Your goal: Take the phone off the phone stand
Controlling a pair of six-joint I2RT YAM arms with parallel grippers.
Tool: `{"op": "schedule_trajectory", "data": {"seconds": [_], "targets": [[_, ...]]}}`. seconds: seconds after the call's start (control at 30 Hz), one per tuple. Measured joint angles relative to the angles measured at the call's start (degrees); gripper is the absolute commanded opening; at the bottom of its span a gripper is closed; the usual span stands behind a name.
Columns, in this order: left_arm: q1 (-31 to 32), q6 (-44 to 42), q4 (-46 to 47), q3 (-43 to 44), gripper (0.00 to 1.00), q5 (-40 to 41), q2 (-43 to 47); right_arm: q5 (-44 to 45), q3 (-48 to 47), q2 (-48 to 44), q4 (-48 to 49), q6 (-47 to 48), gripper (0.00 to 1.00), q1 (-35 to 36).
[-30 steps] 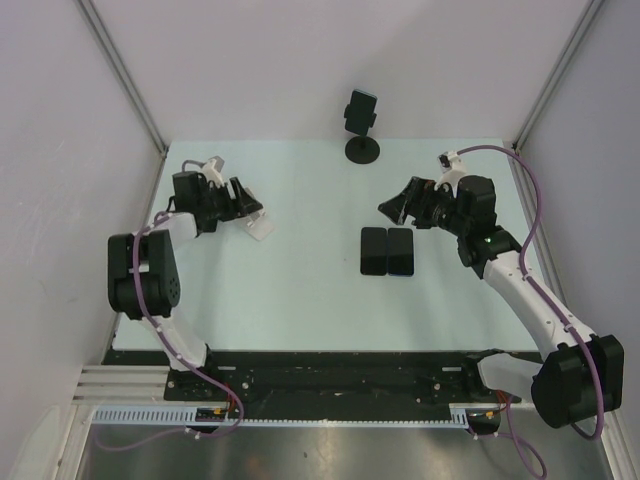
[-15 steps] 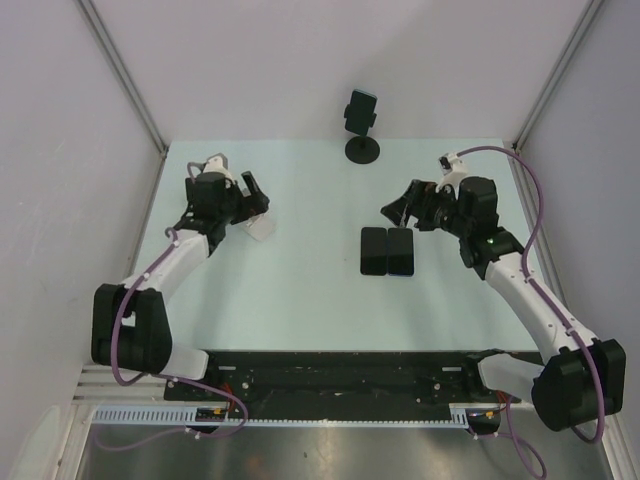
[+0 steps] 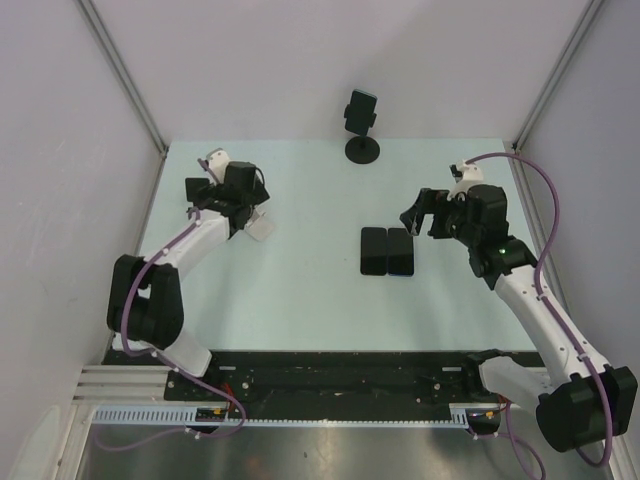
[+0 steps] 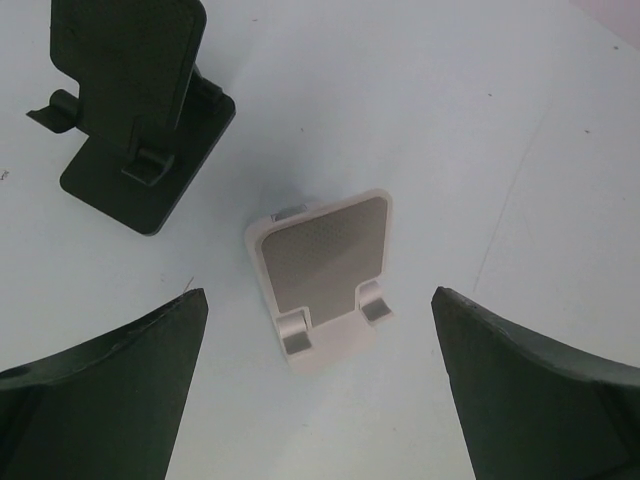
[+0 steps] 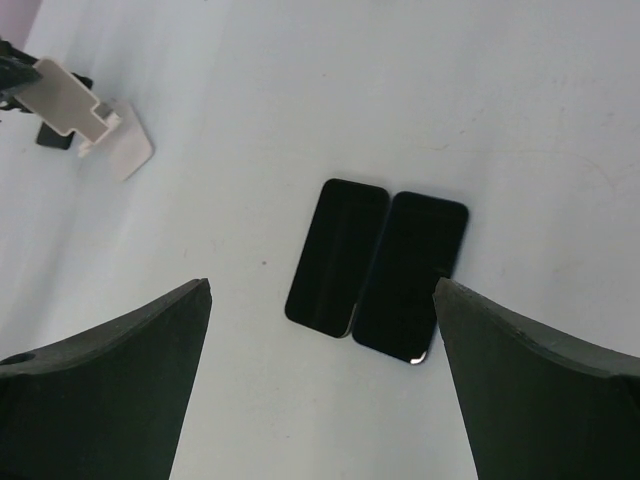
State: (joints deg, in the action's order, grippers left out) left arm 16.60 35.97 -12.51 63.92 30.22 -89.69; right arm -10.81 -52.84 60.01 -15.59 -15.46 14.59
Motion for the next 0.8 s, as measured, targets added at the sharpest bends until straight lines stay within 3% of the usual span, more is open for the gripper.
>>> {"op": "schedule_trajectory", "data": {"seconds": [0.53,0.8], "targets": [[0.02,6.43,-4.15,8.26,0.97,5.77,-12.24,2.82,1.81,-1.31,-1.27,5.70,1.00,1.22],[0.02,7.13,-4.66,9.29,0.62,5.51,-14.27,2.40,1.86,-1.31,-1.20,7.43,1.00,1.22]]}}
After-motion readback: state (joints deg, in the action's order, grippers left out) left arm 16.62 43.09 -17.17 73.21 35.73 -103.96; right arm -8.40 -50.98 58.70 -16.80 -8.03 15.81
